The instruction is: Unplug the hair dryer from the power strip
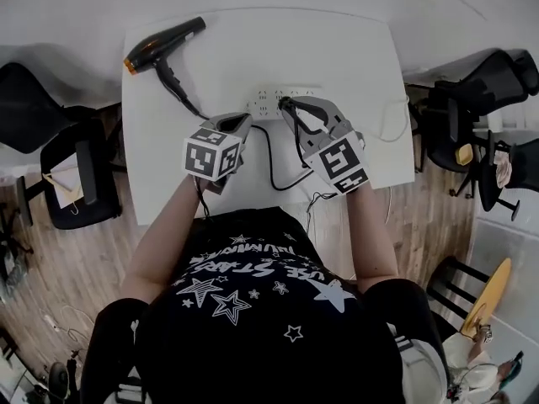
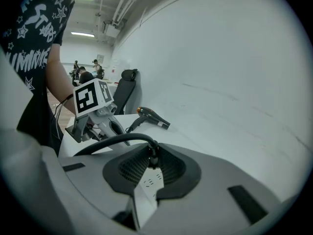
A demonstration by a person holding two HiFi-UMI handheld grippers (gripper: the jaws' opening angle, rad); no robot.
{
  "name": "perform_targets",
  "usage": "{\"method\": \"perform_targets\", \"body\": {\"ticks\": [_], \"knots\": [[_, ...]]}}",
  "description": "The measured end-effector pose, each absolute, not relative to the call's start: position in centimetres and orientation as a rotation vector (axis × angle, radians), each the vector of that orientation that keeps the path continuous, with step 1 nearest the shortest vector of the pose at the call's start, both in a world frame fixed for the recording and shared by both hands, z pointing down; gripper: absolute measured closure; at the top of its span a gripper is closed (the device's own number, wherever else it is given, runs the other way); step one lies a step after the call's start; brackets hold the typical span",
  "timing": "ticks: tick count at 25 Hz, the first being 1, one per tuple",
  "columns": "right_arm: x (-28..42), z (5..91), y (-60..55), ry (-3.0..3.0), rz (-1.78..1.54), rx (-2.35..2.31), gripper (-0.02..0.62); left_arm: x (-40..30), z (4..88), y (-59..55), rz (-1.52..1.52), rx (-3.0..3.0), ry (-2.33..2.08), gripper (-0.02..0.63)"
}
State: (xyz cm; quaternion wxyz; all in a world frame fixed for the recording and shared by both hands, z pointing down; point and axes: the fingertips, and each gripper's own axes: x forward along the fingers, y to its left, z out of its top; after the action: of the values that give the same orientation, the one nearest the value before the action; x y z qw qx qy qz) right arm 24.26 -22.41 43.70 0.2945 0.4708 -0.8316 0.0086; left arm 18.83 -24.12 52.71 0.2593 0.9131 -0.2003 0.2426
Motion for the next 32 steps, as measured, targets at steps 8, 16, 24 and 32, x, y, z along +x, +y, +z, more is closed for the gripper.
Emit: {"method": "perform_targets", "body": {"ticks": [8,16,24,32], "knots": [[23.7,43.4,-20.5,-2.019,0.097,1.44,0.531,15.0,51.5,-22.3,0.629,2.516,-0.425,0.598],[24.8,43.2,-17.4,-1.783,0.129,1.623,0.529,11.1,51.1,-20.6,0.632,2.559,-0.303,0.598],[21.7,43.2,-13.7,-1.702,0.17,1.72,0.531,7.6,49.8,-18.5,0.621,2.612,-0.195,0.598],[20.3,44.0,-7.7,-1.507,0.275,1.935,0.534,3.7,49.3,-15.4,0.62,2.652,-0.091,0.598]]}}
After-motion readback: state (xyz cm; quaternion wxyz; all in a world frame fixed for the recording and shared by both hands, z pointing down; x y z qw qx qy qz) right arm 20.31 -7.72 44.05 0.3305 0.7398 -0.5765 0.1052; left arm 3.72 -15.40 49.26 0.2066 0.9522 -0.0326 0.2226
